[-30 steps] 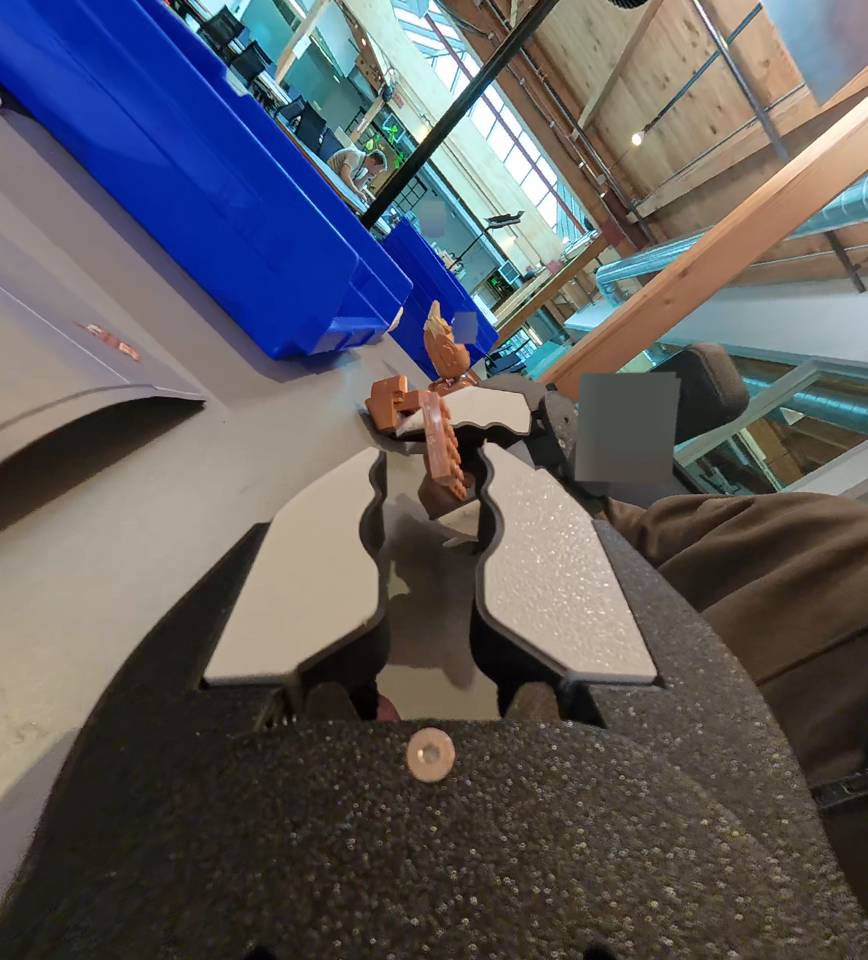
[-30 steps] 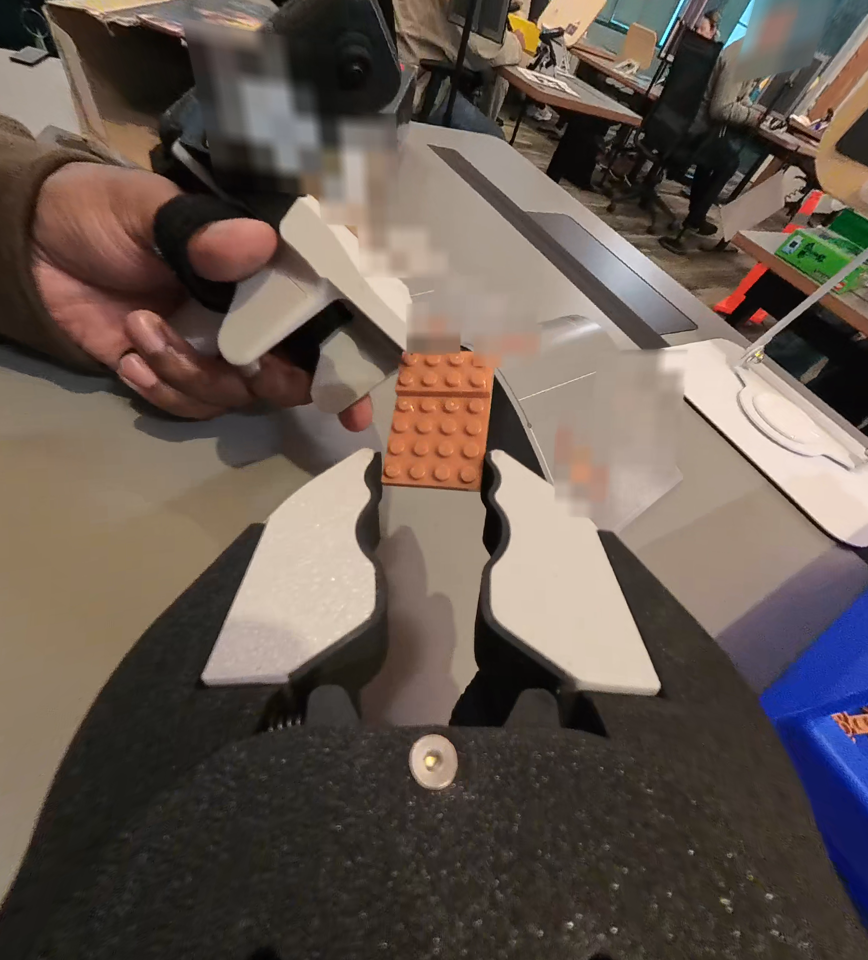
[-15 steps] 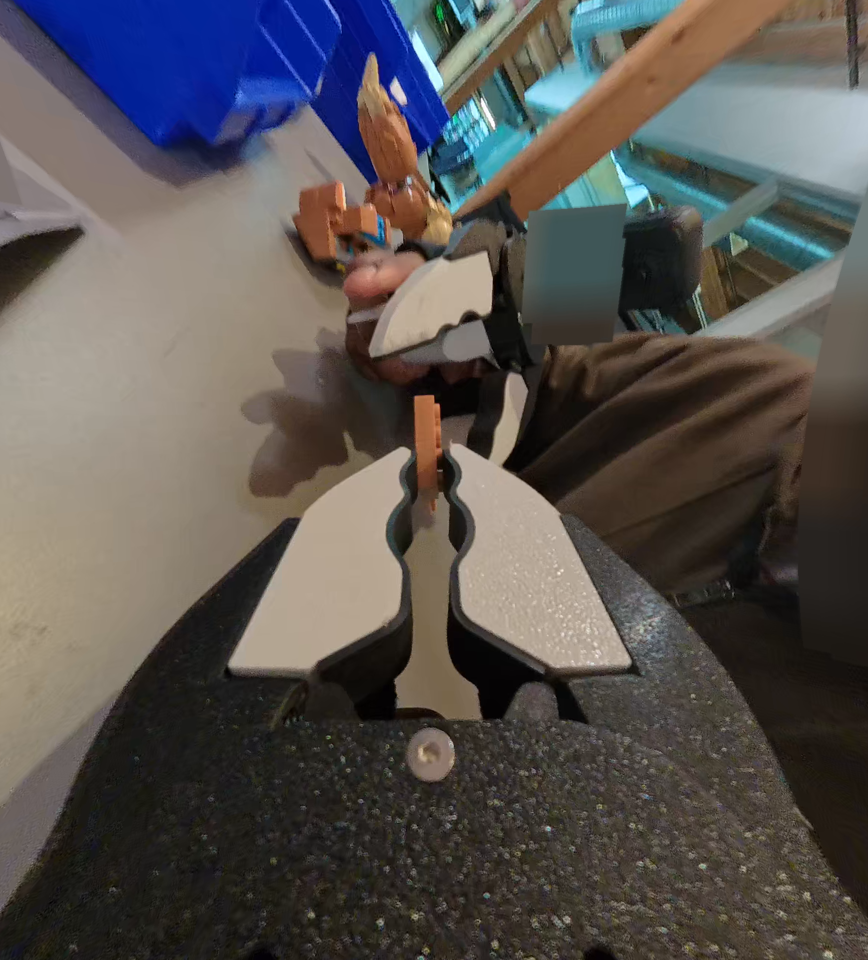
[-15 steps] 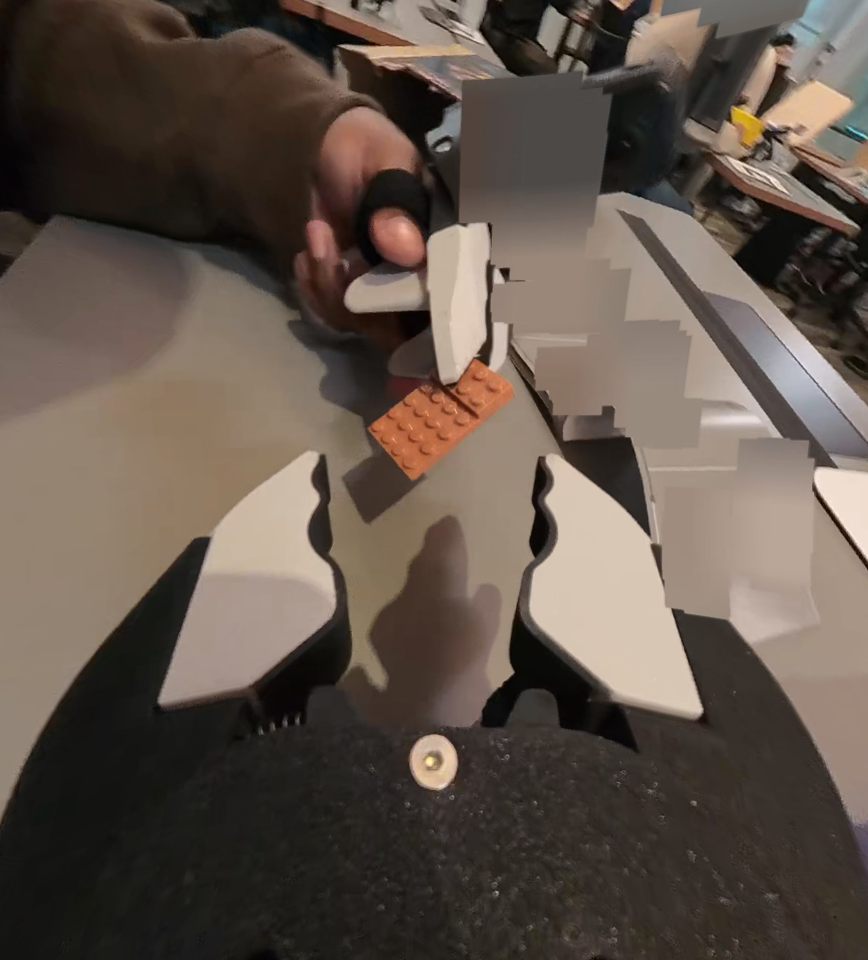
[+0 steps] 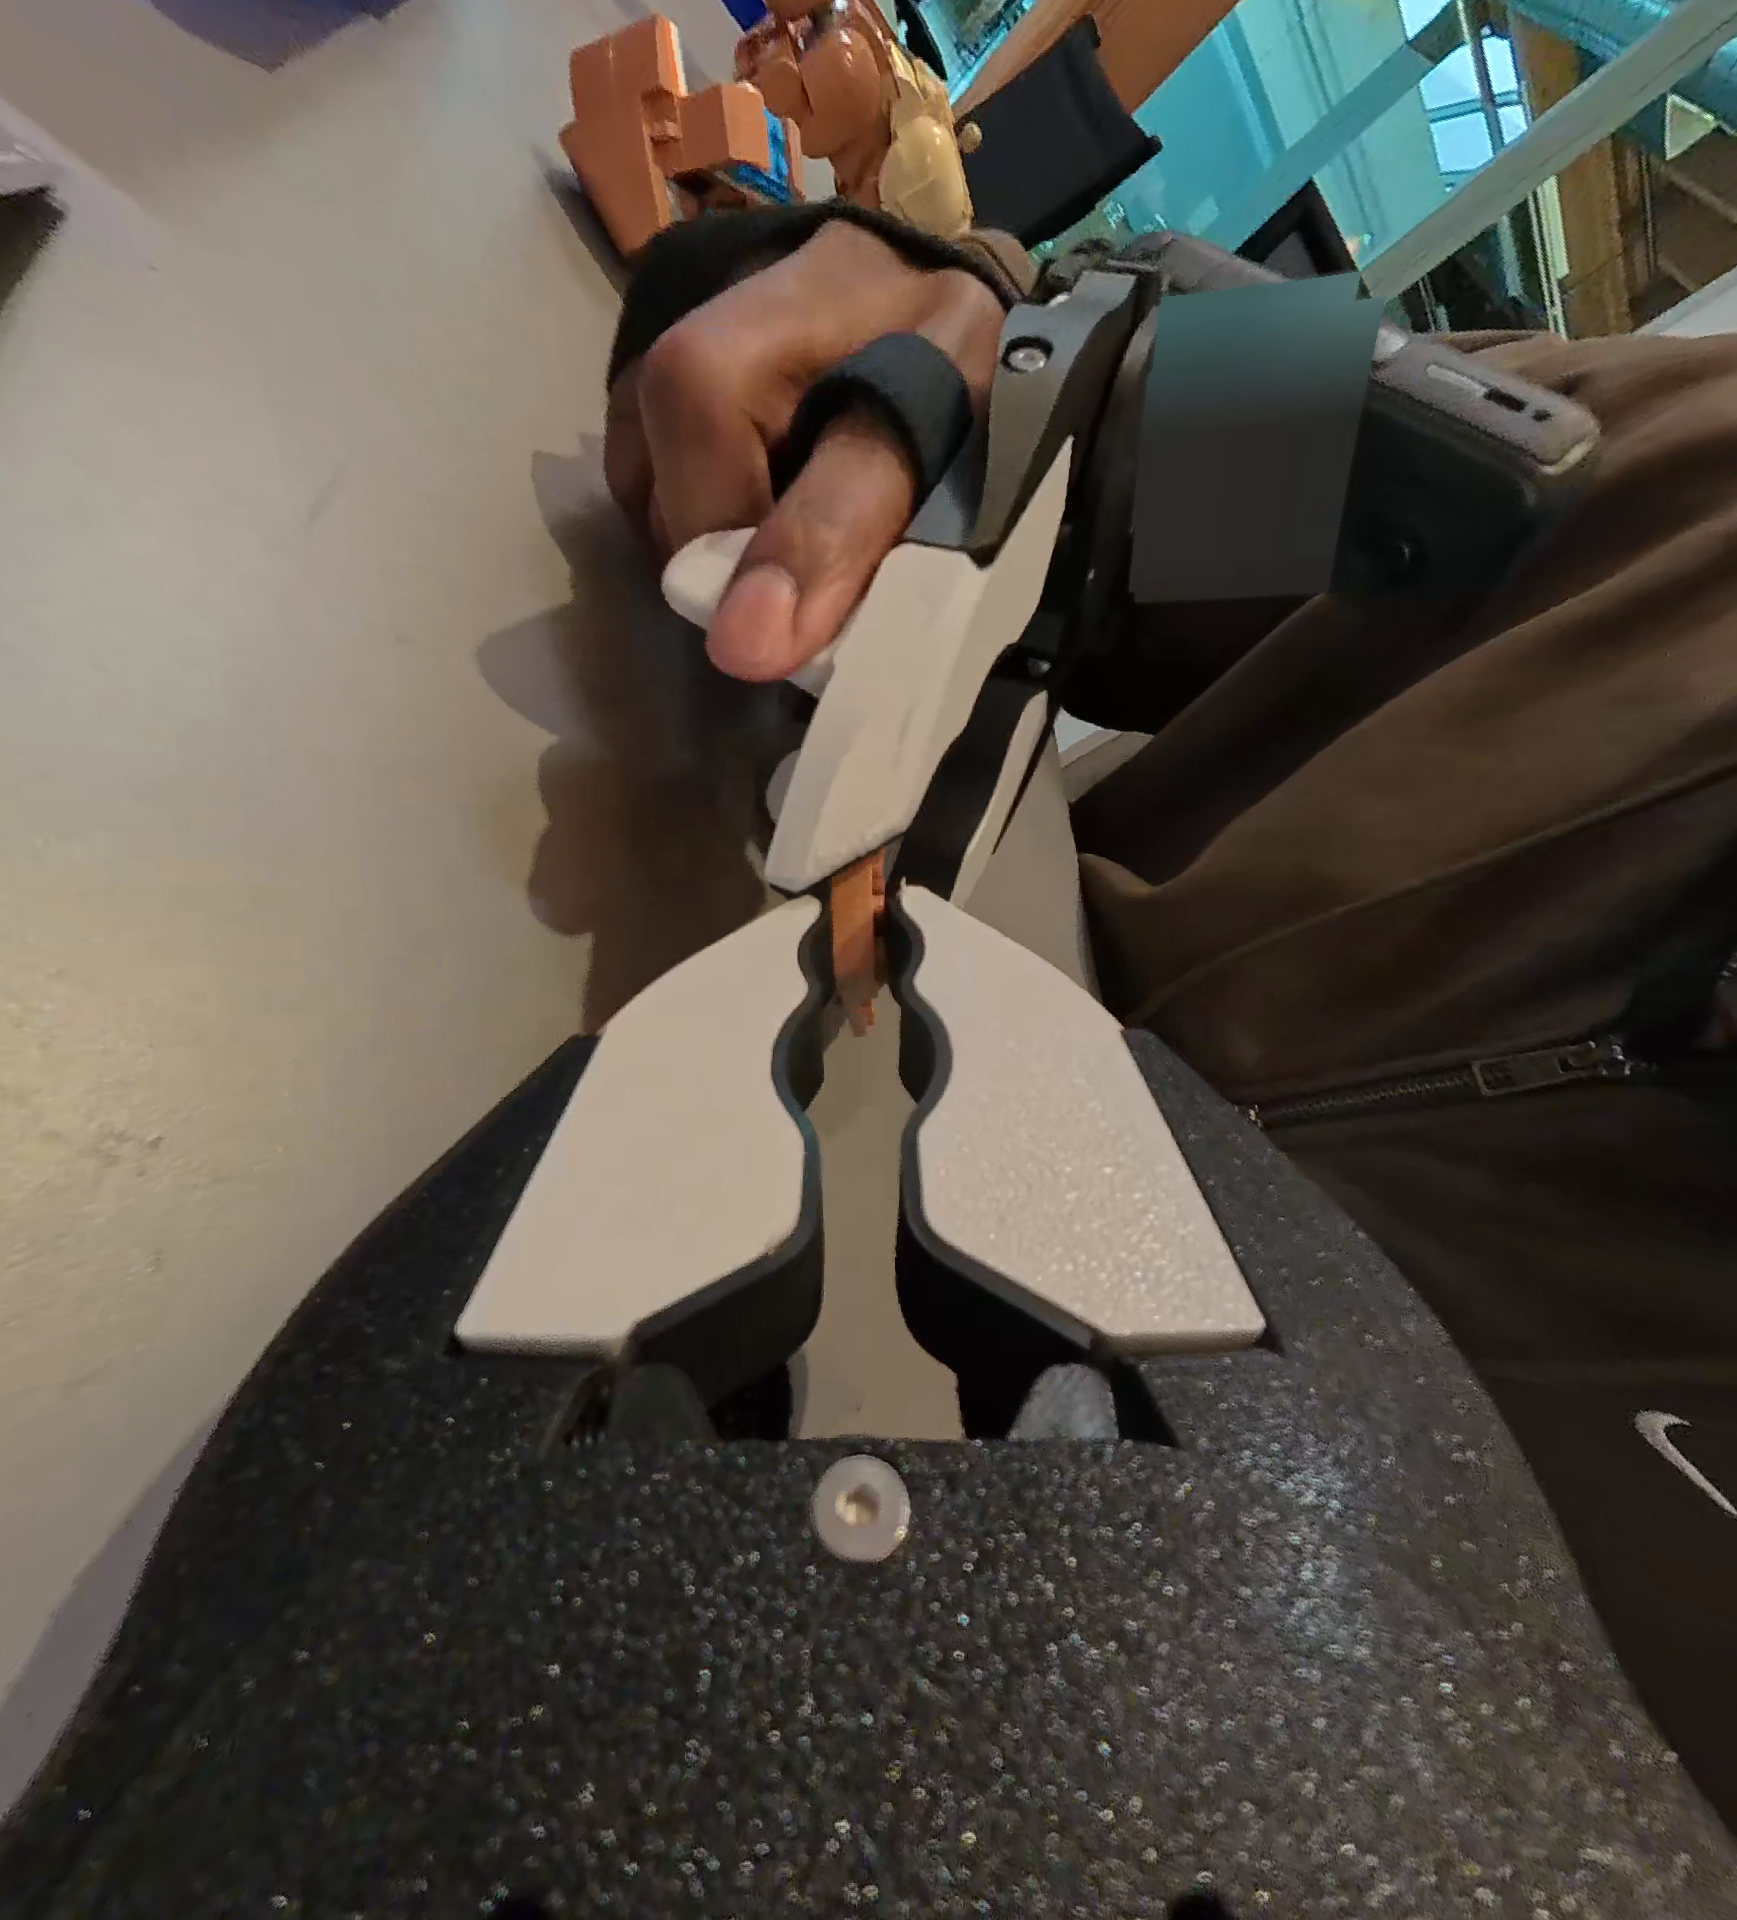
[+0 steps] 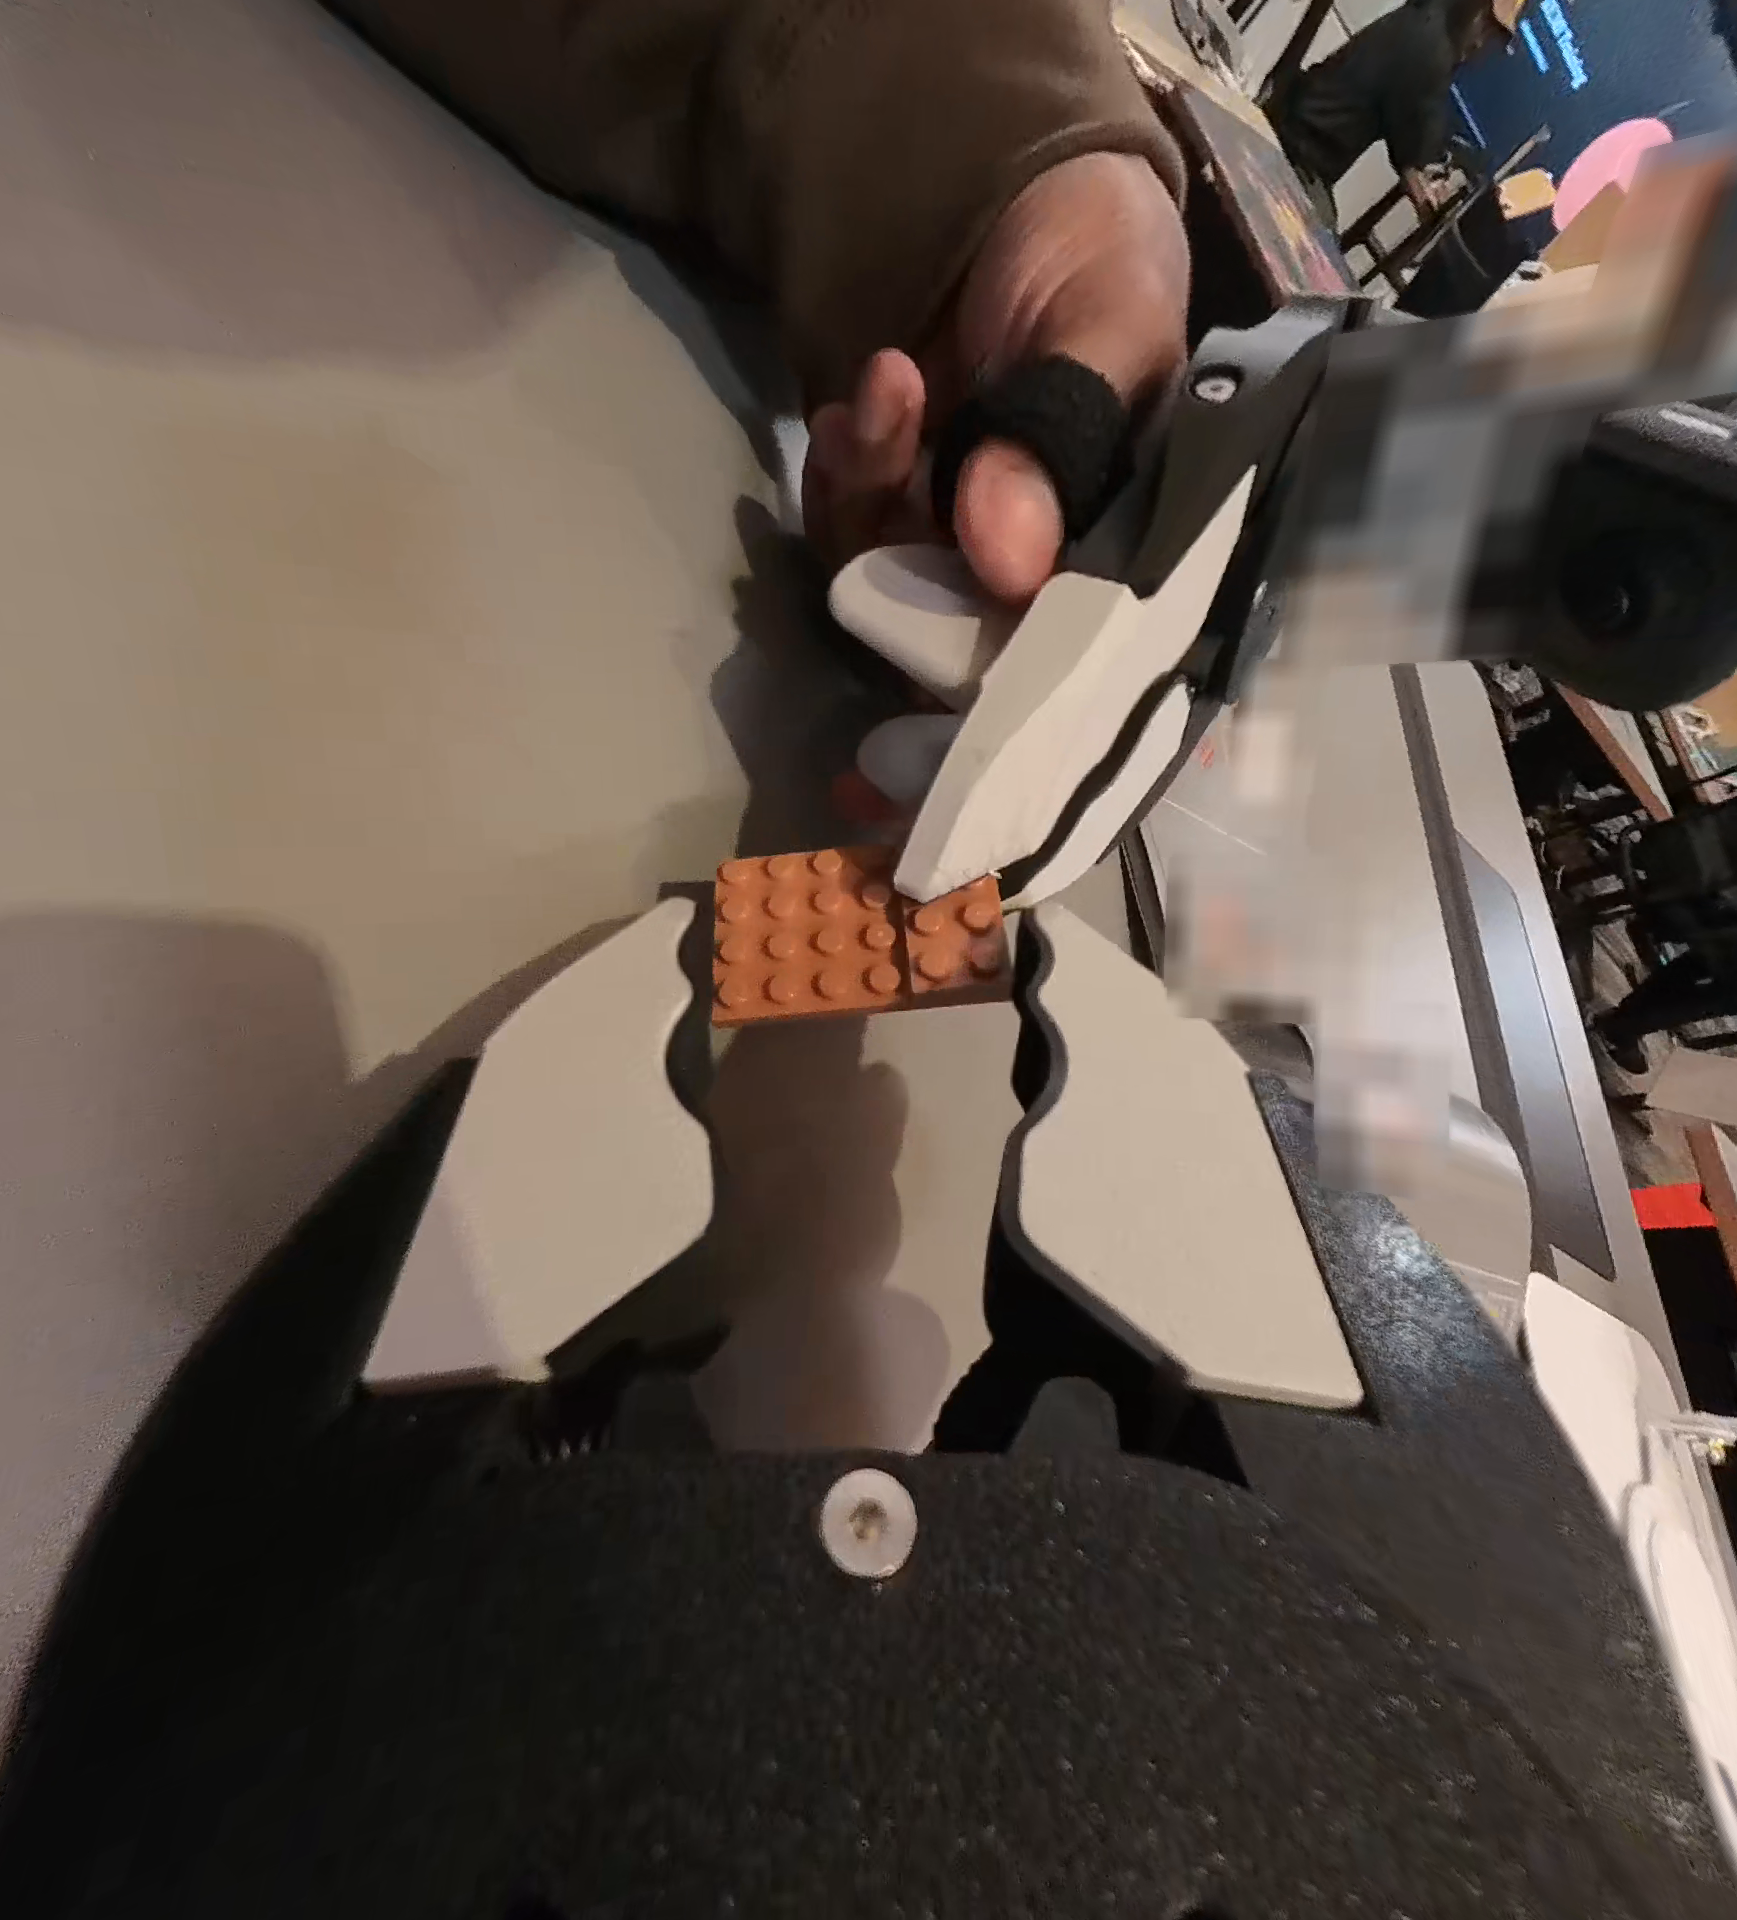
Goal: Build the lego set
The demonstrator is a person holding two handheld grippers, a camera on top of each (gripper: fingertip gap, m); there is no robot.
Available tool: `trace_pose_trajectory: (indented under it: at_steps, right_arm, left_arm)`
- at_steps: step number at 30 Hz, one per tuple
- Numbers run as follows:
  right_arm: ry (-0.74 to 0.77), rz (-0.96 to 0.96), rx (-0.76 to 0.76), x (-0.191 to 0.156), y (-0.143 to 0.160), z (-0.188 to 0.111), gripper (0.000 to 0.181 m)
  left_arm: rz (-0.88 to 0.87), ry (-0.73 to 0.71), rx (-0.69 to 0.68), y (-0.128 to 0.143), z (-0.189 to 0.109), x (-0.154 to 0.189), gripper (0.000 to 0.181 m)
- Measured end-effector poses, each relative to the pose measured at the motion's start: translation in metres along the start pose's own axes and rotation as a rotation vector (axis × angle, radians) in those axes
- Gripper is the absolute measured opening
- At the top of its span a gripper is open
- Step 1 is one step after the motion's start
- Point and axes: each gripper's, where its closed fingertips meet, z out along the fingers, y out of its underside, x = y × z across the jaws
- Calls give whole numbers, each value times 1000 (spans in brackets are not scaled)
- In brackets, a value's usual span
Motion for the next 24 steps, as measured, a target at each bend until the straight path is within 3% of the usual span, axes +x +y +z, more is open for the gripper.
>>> trace_pose_trajectory:
  at_steps: [7,11,15,24]
  right_arm:
    - [-5,178,-168,5,22,0,56]
    - [-64,424,-277,1,40,-3,56]
    - [-84,509,-294,-1,46,-5,56]
    - [-56,561,-212,3,43,-13,63]
  left_arm:
    - [7,-100,31,-7,-7,-16,36]
    - [79,-221,171,-32,-29,-29,45]
    - [201,-283,265,-47,-39,-30,47]
    - [399,-381,289,-52,-34,-34,48]
